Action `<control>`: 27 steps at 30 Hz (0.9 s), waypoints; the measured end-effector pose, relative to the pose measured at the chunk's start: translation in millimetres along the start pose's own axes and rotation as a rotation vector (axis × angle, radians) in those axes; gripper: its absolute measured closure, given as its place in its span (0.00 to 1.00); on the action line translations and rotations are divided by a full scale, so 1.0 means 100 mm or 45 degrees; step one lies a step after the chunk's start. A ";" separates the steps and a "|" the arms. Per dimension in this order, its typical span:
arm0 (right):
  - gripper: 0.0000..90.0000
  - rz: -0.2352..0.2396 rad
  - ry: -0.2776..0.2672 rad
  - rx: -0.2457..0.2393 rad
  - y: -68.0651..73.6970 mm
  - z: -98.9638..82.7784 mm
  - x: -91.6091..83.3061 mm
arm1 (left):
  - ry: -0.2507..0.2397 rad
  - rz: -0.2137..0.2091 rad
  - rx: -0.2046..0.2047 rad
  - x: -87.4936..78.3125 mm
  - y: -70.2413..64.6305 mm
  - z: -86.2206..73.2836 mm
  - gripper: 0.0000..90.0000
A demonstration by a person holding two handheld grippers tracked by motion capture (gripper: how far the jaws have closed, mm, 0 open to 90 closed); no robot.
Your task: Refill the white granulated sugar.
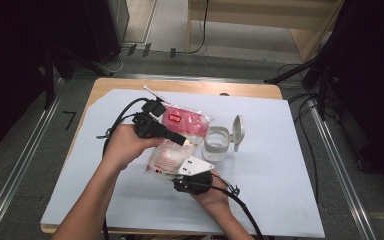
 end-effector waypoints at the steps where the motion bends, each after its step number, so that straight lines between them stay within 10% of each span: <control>1: 0.55 0.025 0.020 0.033 0.00 0.00 0.01 | 0.001 0.017 0.011 0.01 -0.01 0.01 1.00; 13: 0.61 0.295 -0.026 0.215 0.01 0.11 -0.12 | -0.089 0.125 0.177 -0.01 -0.11 0.04 0.90; 27: 0.60 0.315 -0.024 0.309 0.05 0.22 -0.25 | -0.128 0.047 0.073 -0.01 -0.11 0.08 0.93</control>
Point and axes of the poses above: each handheld gripper's, and its own axes: x roughly forward along the jaws, z roughly out of its top, y roughly to its left, the point moved 2 cm from there along x, roughly forward along the jaws, and after that the axes turned 12 degrees about y, right-handed, at the moved point
